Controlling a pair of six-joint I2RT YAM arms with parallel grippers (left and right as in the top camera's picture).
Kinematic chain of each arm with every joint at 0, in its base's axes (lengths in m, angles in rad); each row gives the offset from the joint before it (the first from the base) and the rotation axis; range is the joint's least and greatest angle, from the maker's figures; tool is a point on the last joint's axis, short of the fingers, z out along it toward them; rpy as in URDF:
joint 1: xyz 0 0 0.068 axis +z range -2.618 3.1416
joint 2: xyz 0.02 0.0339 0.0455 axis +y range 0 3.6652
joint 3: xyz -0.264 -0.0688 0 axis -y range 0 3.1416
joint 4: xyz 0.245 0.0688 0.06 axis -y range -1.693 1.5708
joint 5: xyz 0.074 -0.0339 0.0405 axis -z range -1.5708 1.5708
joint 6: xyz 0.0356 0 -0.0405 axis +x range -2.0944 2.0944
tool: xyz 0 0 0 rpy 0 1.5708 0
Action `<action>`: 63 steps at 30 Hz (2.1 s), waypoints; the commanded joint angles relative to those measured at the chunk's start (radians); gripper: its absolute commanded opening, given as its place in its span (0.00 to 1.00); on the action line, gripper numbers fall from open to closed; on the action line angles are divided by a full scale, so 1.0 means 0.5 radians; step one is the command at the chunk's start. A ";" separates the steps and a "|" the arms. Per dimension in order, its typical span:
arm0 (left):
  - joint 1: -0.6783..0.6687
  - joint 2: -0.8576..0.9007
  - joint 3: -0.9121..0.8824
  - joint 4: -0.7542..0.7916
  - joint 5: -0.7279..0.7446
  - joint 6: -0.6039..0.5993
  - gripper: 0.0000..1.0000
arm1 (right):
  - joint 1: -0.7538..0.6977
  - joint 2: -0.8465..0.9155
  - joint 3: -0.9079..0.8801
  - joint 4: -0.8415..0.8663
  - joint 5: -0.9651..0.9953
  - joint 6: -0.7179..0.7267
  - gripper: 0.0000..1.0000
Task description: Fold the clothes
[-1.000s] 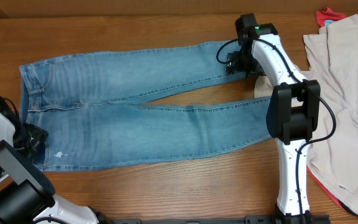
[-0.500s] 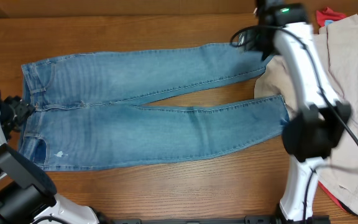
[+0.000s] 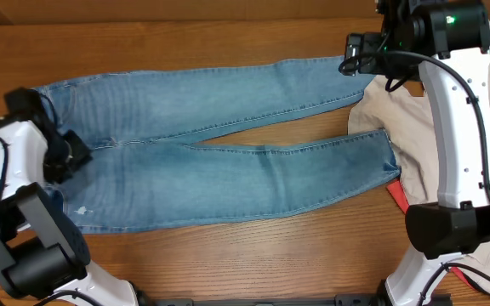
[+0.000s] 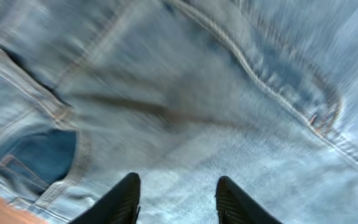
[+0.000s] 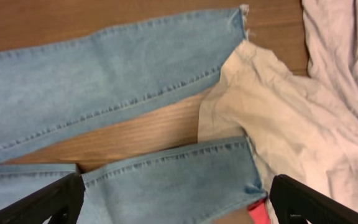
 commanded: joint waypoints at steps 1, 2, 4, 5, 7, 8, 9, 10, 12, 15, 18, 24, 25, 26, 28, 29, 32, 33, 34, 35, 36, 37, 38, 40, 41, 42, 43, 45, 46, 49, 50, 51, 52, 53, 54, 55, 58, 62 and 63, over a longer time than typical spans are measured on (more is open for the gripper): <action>-0.012 0.039 -0.172 0.081 0.021 0.022 0.35 | -0.005 -0.003 0.003 -0.026 -0.019 -0.005 1.00; -0.009 0.038 -0.211 0.116 0.020 0.022 0.34 | -0.005 -0.003 0.003 -0.037 -0.020 0.002 1.00; 0.001 0.039 -0.272 0.186 0.018 0.022 0.34 | -0.005 -0.003 0.003 -0.065 -0.020 0.003 1.00; 0.007 0.039 -0.298 0.224 0.011 0.022 0.34 | -0.005 -0.003 0.003 -0.080 -0.020 0.003 1.00; 0.021 0.039 -0.336 0.299 -0.058 0.020 0.31 | -0.005 -0.003 0.003 -0.096 -0.020 0.003 1.00; 0.028 0.039 -0.353 0.343 -0.095 0.016 0.27 | -0.005 -0.003 0.003 -0.101 -0.020 0.003 1.00; 0.035 0.039 -0.374 0.399 -0.130 0.017 0.24 | -0.005 -0.003 0.003 -0.106 -0.020 0.003 1.00; 0.043 0.039 -0.391 0.439 -0.163 0.017 0.22 | -0.005 -0.003 0.003 -0.111 -0.020 0.003 1.00; 0.060 0.049 -0.420 0.509 -0.204 0.014 0.19 | -0.005 -0.003 0.003 -0.124 -0.020 0.002 1.00; 0.100 0.097 -0.428 0.585 -0.204 0.016 0.19 | -0.005 -0.003 0.003 -0.135 -0.020 0.002 1.00; 0.153 0.136 -0.427 0.656 -0.212 0.024 0.17 | -0.005 -0.003 0.003 -0.138 -0.020 0.002 1.00; 0.283 0.175 -0.389 0.755 -0.217 0.076 0.13 | -0.005 -0.003 0.003 -0.140 -0.020 0.003 1.00; 0.305 0.176 -0.379 0.762 -0.220 0.076 0.13 | -0.005 -0.003 0.003 -0.140 -0.020 0.003 1.00; 0.327 0.179 -0.369 0.771 -0.220 0.076 0.13 | -0.005 -0.003 0.003 -0.139 -0.020 0.003 1.00; 0.362 0.190 -0.343 0.793 -0.218 0.076 0.13 | -0.005 -0.003 0.003 -0.140 -0.020 0.003 1.00; 0.376 0.199 -0.326 0.800 -0.219 0.077 0.13 | -0.005 -0.003 0.003 -0.140 -0.020 0.004 1.00; 0.415 0.227 -0.248 0.813 -0.218 0.110 0.13 | -0.005 -0.003 0.003 -0.139 -0.020 0.018 1.00; 0.425 0.236 -0.215 0.811 -0.218 0.118 0.13 | -0.005 -0.003 0.003 -0.139 -0.020 0.020 1.00; 0.435 0.244 -0.183 0.810 -0.219 0.123 0.13 | -0.005 -0.003 0.003 -0.138 -0.019 0.025 1.00; 0.438 0.250 -0.150 0.811 -0.219 0.128 0.13 | -0.005 -0.003 0.003 -0.137 -0.019 0.026 1.00; 0.443 0.257 -0.107 0.809 -0.219 0.134 0.13 | -0.005 -0.003 0.003 -0.137 -0.019 0.026 1.00; 0.443 0.264 -0.072 0.810 -0.219 0.143 0.13 | -0.005 -0.003 0.003 -0.137 -0.019 0.026 1.00; 0.446 0.267 -0.031 0.809 -0.219 0.144 0.12 | -0.005 -0.003 0.003 -0.137 -0.019 0.028 1.00; 0.446 0.267 0.021 0.813 -0.219 0.144 0.12 | -0.005 -0.003 0.003 -0.131 -0.019 0.047 1.00; 0.446 0.267 0.053 0.812 -0.218 0.145 0.12 | -0.005 -0.003 0.003 -0.129 -0.019 0.056 1.00; 0.446 0.267 0.081 0.809 -0.218 0.148 0.12 | -0.005 -0.003 0.003 -0.127 -0.020 0.056 1.00; 0.446 0.267 0.108 0.804 -0.214 0.158 0.12 | -0.005 -0.003 0.003 -0.125 -0.019 0.055 1.00; 0.446 0.267 0.164 0.746 -0.171 0.157 0.12 | -0.005 -0.003 0.003 -0.123 -0.019 0.055 1.00; 0.446 0.267 0.192 0.706 -0.132 0.157 0.13 | -0.005 -0.003 0.003 -0.123 -0.019 0.055 1.00; 0.446 0.266 0.302 0.467 0.034 0.156 0.39 | -0.005 -0.003 0.003 -0.125 -0.019 0.055 1.00; 0.444 0.266 0.335 0.351 0.090 0.156 0.43 | -0.005 -0.003 0.003 -0.125 -0.019 0.055 1.00; 0.444 0.266 0.364 0.201 0.157 0.155 0.45 | -0.005 -0.003 0.003 -0.124 -0.019 0.055 1.00; 0.444 0.266 0.378 0.072 0.202 0.144 0.47 | -0.005 -0.003 0.003 -0.124 -0.019 0.055 1.00; 0.444 0.266 0.378 -0.050 0.205 0.115 0.45 | -0.005 -0.003 0.003 -0.124 -0.019 0.054 1.00; 0.444 0.267 0.375 -0.168 0.190 0.082 0.42 | -0.005 -0.003 0.003 -0.125 -0.019 0.054 1.00; 0.443 0.267 0.362 -0.259 0.168 0.056 0.37 | -0.005 -0.003 0.003 -0.125 -0.018 0.053 1.00; 0.443 0.267 0.269 -0.401 0.124 -0.002 0.34 | -0.005 -0.003 0.003 -0.125 -0.018 0.053 1.00; 0.438 0.267 0.024 -0.315 0.125 -0.035 0.34 | -0.005 -0.003 0.003 -0.134 -0.019 0.053 1.00; 0.436 0.267 -0.041 -0.278 0.124 -0.051 0.34 | -0.005 -0.003 0.003 -0.136 -0.019 0.053 1.00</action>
